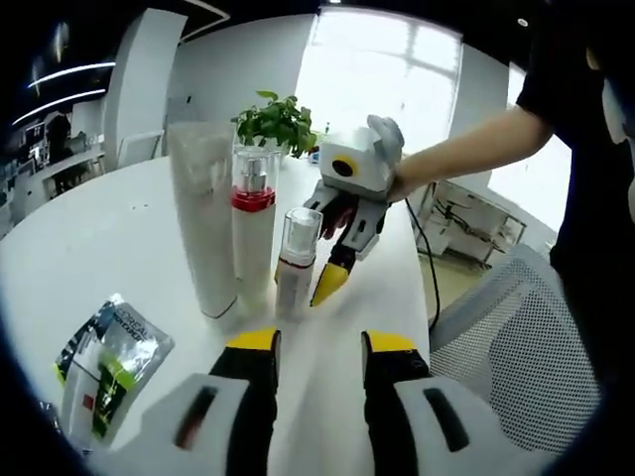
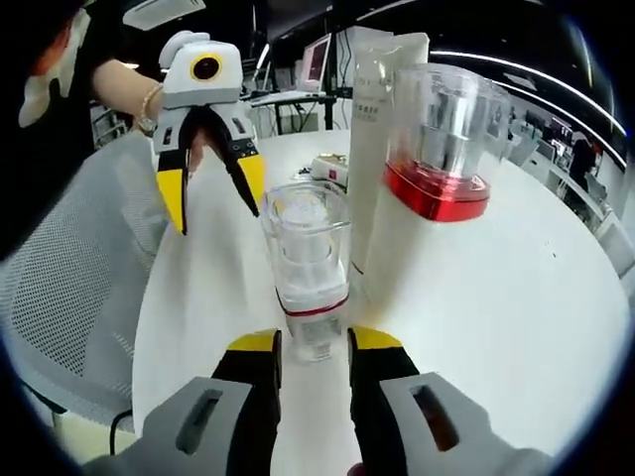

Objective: Arrange the skincare products in the storage area until every visible bottle or jar stands upright without overlapping.

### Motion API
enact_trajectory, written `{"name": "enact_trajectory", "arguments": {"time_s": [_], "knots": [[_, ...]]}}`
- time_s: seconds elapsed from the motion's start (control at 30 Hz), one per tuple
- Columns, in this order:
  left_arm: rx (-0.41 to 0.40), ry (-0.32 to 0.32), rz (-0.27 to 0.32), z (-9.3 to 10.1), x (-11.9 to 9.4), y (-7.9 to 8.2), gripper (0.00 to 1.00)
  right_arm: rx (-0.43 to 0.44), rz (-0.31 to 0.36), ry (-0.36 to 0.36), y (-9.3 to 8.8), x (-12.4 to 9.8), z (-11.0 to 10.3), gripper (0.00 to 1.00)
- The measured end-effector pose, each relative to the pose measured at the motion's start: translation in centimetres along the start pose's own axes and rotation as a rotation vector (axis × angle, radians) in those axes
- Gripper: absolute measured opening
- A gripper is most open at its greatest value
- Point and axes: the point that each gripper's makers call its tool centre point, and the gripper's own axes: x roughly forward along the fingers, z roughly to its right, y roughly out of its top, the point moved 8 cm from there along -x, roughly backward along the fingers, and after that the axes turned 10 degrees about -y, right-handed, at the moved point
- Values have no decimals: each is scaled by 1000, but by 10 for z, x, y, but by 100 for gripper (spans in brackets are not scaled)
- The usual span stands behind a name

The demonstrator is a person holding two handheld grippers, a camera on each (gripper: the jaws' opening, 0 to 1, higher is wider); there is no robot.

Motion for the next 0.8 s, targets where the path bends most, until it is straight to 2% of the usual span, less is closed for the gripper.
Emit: {"name": "enact_trajectory", "arguments": {"time_s": [0.13,0.43,0.8], "knots": [[-7,14,6,1,-3,0,27,21,-15,-25,-6,-6,0,33],[-32,51,12,9,-17,-1,38,83,-16,-83,-8,-13,-16,45],[-80,98,23,19,-37,-4,58,171,14,-168,-5,-27,-39,54]]}}
